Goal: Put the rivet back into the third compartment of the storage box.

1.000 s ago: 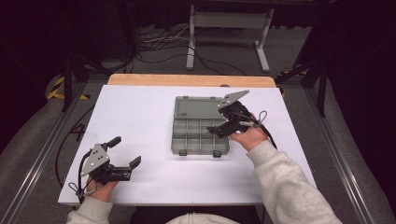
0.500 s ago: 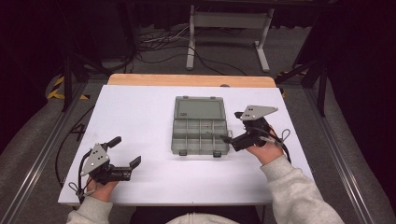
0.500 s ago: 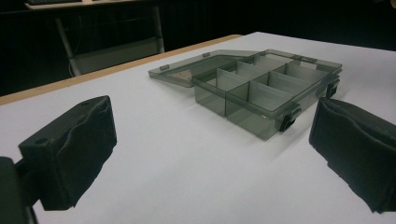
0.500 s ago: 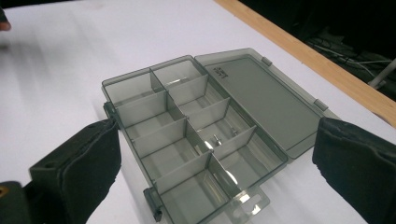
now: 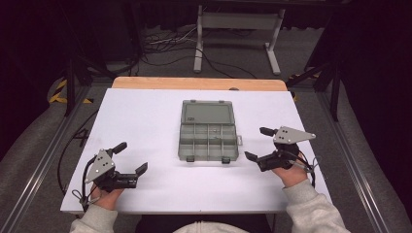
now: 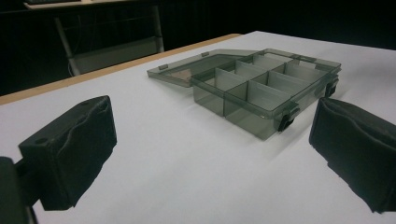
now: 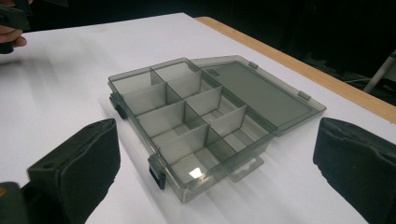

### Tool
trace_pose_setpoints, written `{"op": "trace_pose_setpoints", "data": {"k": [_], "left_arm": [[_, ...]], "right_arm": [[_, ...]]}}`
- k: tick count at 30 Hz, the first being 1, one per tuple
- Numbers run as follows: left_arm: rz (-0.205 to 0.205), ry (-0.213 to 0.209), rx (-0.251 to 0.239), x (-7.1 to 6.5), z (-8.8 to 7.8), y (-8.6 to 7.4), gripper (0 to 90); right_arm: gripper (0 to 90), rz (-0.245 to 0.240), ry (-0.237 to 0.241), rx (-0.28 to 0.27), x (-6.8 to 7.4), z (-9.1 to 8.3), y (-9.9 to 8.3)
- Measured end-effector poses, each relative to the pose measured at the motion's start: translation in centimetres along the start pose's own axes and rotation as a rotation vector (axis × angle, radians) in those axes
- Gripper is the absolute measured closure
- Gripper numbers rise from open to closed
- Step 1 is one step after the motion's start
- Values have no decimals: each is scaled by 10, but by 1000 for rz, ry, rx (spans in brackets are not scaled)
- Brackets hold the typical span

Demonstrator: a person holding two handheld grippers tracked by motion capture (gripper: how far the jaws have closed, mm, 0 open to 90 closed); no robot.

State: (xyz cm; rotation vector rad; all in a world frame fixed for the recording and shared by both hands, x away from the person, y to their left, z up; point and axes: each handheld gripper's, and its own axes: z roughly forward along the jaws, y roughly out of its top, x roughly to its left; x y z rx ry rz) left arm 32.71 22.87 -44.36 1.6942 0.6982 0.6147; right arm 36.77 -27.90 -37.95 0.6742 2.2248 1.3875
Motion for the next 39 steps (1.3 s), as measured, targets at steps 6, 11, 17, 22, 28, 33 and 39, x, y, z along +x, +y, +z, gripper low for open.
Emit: {"op": "trace_pose_setpoints", "data": {"k": [6,11,17,22,28,33,39], "left_arm": [[0,-1,-3,0,0,0,12],[0,-10,-12,1,-1,1,12],[-13,-43,-37,1,-3,1,9],[-23,-62,-56,2,-5,1,9],[-39,-90,-51,7,-9,0,8],[-40,-91,-44,9,-10,-1,8],[-36,-93,-34,8,-9,-2,8]], "right_arm": [[12,1,-18,-38,2,-9,-20],[7,10,-32,-53,5,-12,-33],[1,21,-58,-48,5,-9,-48],[0,38,-51,-54,3,-5,-57],[0,67,-52,-61,2,2,-62],[1,74,-59,-65,0,1,-63],[1,76,-63,-71,1,1,-63]]}}
